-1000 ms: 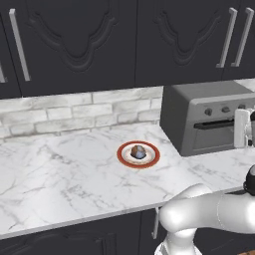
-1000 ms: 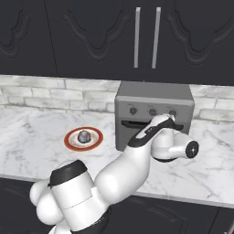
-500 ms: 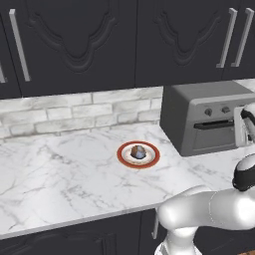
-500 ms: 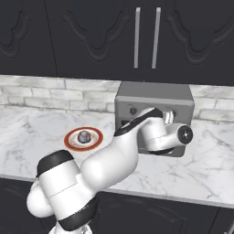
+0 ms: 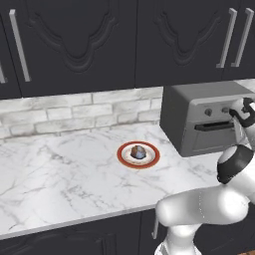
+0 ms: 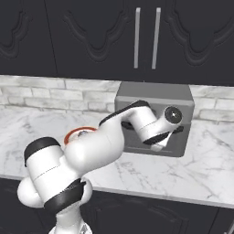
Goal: Open the toaster oven door. Place the bread on the bottom rack in the toaster oven and place the steak on the top rack.
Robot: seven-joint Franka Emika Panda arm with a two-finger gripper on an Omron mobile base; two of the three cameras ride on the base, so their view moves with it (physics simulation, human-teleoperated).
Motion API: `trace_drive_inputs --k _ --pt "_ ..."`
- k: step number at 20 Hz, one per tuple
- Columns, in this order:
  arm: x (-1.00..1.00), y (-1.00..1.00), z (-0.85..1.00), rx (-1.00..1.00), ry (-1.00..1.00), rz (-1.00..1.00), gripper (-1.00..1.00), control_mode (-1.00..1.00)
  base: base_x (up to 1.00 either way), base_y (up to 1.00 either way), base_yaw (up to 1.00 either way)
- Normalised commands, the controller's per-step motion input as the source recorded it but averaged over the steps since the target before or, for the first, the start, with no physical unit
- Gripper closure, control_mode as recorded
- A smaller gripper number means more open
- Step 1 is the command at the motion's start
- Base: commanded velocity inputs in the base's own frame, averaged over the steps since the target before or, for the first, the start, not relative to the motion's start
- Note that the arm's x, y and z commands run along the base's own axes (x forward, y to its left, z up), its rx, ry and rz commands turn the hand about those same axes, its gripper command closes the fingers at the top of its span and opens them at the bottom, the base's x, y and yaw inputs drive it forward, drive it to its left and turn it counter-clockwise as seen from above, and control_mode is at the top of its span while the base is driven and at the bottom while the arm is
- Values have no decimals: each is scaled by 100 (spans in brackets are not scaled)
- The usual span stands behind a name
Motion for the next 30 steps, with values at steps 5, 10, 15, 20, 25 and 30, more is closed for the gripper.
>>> trace_drive_inputs --k 5,10,15,20,25,30 --pt "10 34 -94 4 23 0 100 -100 0 0 0" --pt "10 28 -94 7 15 0 100 -100 0 0 0" --pt "0 25 -94 1 16 0 100 -100 0 0 0" --pt "-10 25 -94 0 12 0 100 -100 0 0 0" --pt "-26 24 -94 0 4 0 100 -100 0 0 0" --pt "-33 22 -94 0 7 0 100 -100 0 0 0"
